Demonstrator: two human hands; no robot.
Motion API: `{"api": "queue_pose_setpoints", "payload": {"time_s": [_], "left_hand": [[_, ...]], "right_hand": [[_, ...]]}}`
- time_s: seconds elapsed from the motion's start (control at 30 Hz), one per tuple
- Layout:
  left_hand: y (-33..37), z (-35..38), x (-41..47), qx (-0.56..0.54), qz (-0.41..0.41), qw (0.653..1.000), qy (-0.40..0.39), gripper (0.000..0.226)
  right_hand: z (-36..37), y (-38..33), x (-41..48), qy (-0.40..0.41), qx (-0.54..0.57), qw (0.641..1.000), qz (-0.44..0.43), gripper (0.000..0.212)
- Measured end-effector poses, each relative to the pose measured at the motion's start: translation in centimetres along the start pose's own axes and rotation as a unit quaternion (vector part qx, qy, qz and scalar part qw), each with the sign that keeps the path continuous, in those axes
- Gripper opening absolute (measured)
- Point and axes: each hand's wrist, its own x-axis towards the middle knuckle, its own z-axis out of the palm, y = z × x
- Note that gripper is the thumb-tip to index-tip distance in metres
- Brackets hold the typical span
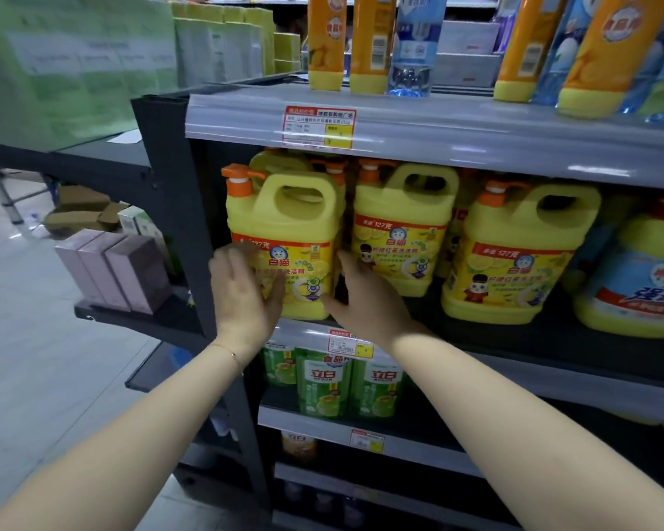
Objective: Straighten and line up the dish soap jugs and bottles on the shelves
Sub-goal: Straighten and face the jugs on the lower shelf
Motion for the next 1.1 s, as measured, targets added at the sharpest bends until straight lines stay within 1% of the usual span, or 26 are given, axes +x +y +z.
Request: {"api": "queue_pose_setpoints", "payload": {"time_s": [0.03, 0.1, 0.17, 0.23, 0.27, 0.33, 0.4, 0.47, 0.57, 0.63, 0.67, 0.7, 0.73, 0.77, 0.8, 0.87, 0.97, 1.07, 1.1], "left_hand": [[1.2, 0.2, -0.7, 0.029, 0.068, 0.997, -0.003, 0.036], [4.0, 1.0, -1.6, 0.009, 0.164, 0.984, -0.069, 0.025], [6.5, 2.9, -2.0, -0.023, 0.200, 0.965, -0.171, 0.025], [9.0, 5.4, -2.0, -0.051, 0.174, 0.952, -0.246, 0.032], [10.3, 7.0, -1.9, -0.064, 0.144, 0.947, -0.280, 0.036], [13.0, 9.8, -1.6, -0.100, 0.097, 0.925, -0.353, 0.047], [15.2, 12.8, -1.4, -0.142, 0.070, 0.907, -0.389, 0.065], [17.3, 15.1, -1.1, -0.181, 0.016, 0.904, -0.387, 0.079], [19.4, 17.0, -0.6, -0.236, -0.068, 0.901, -0.358, 0.080], [19.7, 17.6, -0.3, -0.253, -0.103, 0.899, -0.343, 0.080], [19.6, 17.6, -0.3, -0.257, -0.106, 0.898, -0.341, 0.080], [19.3, 17.5, -0.4, -0.260, -0.099, 0.899, -0.338, 0.081], [19.1, 17.3, -0.5, -0.262, -0.091, 0.899, -0.339, 0.083], [18.7, 16.7, -0.7, -0.264, -0.081, 0.899, -0.340, 0.085], [18.4, 16.1, -0.8, -0.270, -0.073, 0.898, -0.339, 0.087], [17.6, 14.7, -0.9, -0.280, -0.055, 0.900, -0.329, 0.084], [15.5, 12.6, -1.3, -0.282, -0.037, 0.906, -0.315, 0.076], [13.0, 10.9, -2.1, -0.295, -0.022, 0.913, -0.280, 0.078], [12.2, 10.4, -2.3, -0.294, -0.012, 0.923, -0.249, 0.082]], "right_hand": [[-0.5, 0.4, -0.4, 0.008, -0.054, 0.998, -0.018, 0.046], [-1.5, 1.3, -1.2, 0.020, -0.132, 0.990, -0.045, 0.030], [-2.8, 2.6, -2.1, 0.024, -0.177, 0.983, -0.044, 0.025], [-4.2, 4.3, -3.2, 0.035, -0.190, 0.981, -0.022, 0.020], [-5.1, 5.5, -3.9, 0.044, -0.197, 0.979, -0.003, 0.018], [-7.2, 7.7, -5.3, 0.045, -0.221, 0.973, 0.045, 0.018], [-9.1, 9.9, -6.6, 0.042, -0.246, 0.964, 0.092, 0.022], [-10.9, 11.5, -7.8, 0.050, -0.277, 0.949, 0.139, 0.026], [-12.8, 13.2, -9.0, 0.066, -0.312, 0.923, 0.215, 0.030], [-13.3, 14.5, -9.1, 0.073, -0.266, 0.914, 0.298, 0.031], [-13.3, 15.1, -9.0, 0.075, -0.218, 0.914, 0.334, 0.040], [-13.2, 15.6, -8.9, 0.082, -0.147, 0.920, 0.353, 0.055], [-13.0, 15.9, -8.8, 0.093, -0.060, 0.929, 0.352, 0.071], [-12.6, 15.9, -8.7, 0.111, 0.015, 0.937, 0.332, 0.081], [-12.1, 15.6, -8.7, 0.125, 0.056, 0.941, 0.309, 0.085], [-11.0, 14.7, -9.0, 0.149, 0.070, 0.946, 0.280, 0.086], [-9.4, 13.3, -9.2, 0.189, 0.043, 0.950, 0.245, 0.088], [-7.8, 11.7, -8.4, 0.183, 0.045, 0.957, 0.220, 0.089], [-7.2, 11.1, -8.1, 0.181, 0.045, 0.960, 0.208, 0.088]]}}
